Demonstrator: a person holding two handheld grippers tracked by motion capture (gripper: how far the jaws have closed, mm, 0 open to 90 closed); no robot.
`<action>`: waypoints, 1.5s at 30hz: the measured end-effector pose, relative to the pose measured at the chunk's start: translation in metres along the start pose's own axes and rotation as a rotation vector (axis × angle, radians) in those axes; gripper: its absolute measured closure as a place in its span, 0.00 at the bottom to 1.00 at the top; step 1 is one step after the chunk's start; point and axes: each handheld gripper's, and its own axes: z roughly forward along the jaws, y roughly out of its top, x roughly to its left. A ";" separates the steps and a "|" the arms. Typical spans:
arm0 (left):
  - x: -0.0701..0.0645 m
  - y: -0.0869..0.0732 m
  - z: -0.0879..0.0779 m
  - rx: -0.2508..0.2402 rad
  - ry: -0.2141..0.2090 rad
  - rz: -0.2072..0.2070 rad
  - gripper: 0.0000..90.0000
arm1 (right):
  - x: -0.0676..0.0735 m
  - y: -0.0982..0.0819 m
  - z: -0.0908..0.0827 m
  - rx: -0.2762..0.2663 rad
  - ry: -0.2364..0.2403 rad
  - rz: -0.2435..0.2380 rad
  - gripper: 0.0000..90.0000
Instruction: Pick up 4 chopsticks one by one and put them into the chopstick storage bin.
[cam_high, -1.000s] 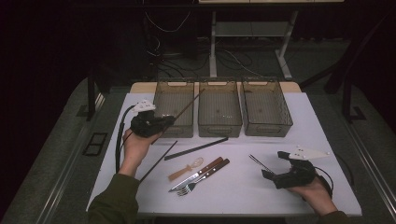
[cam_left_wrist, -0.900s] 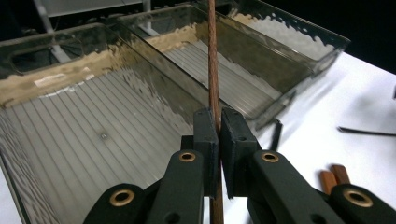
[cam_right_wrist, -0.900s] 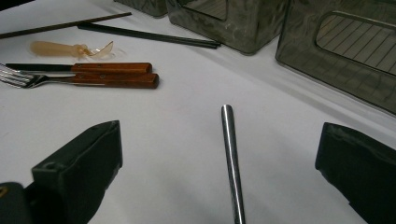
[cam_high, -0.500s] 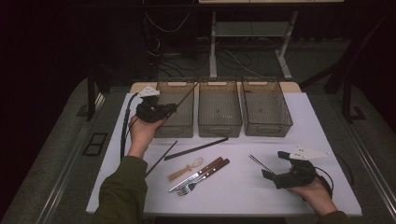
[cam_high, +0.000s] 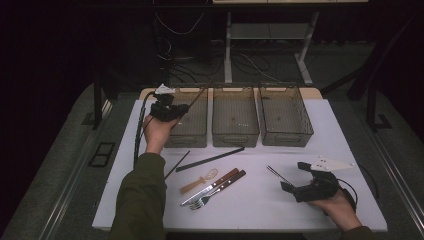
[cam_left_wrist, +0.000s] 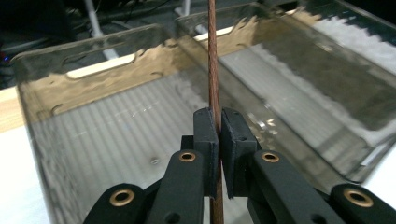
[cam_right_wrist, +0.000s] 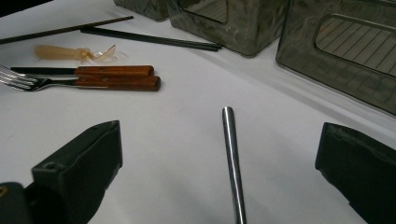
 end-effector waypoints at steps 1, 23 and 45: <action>0.002 0.000 0.002 0.011 0.008 0.000 0.94 | 0.000 0.000 0.000 0.001 0.000 0.002 0.01; 0.022 -0.016 0.026 0.182 0.124 -0.051 0.94 | 0.000 0.000 0.000 -0.001 0.006 0.000 0.01; 0.009 -0.004 -0.004 0.077 0.062 0.033 0.37 | 0.000 -0.001 0.001 -0.014 -0.013 0.017 0.01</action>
